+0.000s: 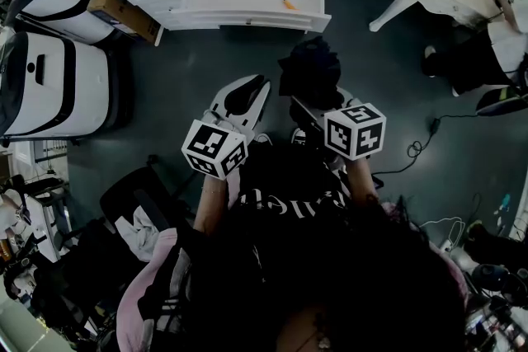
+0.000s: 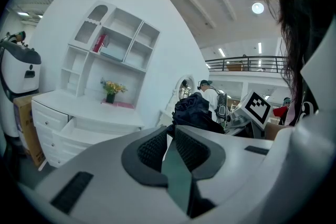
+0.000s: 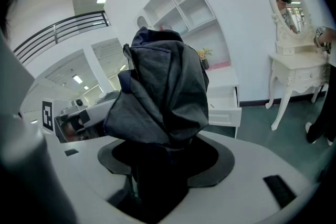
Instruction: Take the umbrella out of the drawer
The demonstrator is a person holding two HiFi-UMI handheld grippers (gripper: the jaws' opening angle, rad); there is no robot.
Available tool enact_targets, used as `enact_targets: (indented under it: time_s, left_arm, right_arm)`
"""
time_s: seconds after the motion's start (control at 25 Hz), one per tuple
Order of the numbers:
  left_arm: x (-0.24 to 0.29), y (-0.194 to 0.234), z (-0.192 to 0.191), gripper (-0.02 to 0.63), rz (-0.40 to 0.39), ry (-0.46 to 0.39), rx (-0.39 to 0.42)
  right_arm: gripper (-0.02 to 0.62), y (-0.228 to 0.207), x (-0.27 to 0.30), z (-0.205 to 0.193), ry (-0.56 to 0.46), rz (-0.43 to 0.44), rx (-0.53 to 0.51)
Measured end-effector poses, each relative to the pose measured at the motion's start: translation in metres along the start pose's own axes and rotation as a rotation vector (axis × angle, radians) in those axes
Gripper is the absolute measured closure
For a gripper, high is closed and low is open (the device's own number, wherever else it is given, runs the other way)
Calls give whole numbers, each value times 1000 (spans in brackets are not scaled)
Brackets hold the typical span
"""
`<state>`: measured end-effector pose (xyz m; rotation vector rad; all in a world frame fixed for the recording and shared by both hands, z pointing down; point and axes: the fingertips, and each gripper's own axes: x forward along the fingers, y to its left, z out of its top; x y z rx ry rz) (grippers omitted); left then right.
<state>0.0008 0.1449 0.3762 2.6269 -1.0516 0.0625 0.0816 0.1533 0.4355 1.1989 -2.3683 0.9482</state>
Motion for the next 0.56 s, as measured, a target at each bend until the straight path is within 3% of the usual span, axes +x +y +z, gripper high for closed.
enact_targets:
  time_s: [0.56]
  left_arm:
    - [15, -7, 4, 548, 28, 0, 1]
  right_arm:
    - [325, -18, -13, 11, -7, 12, 4]
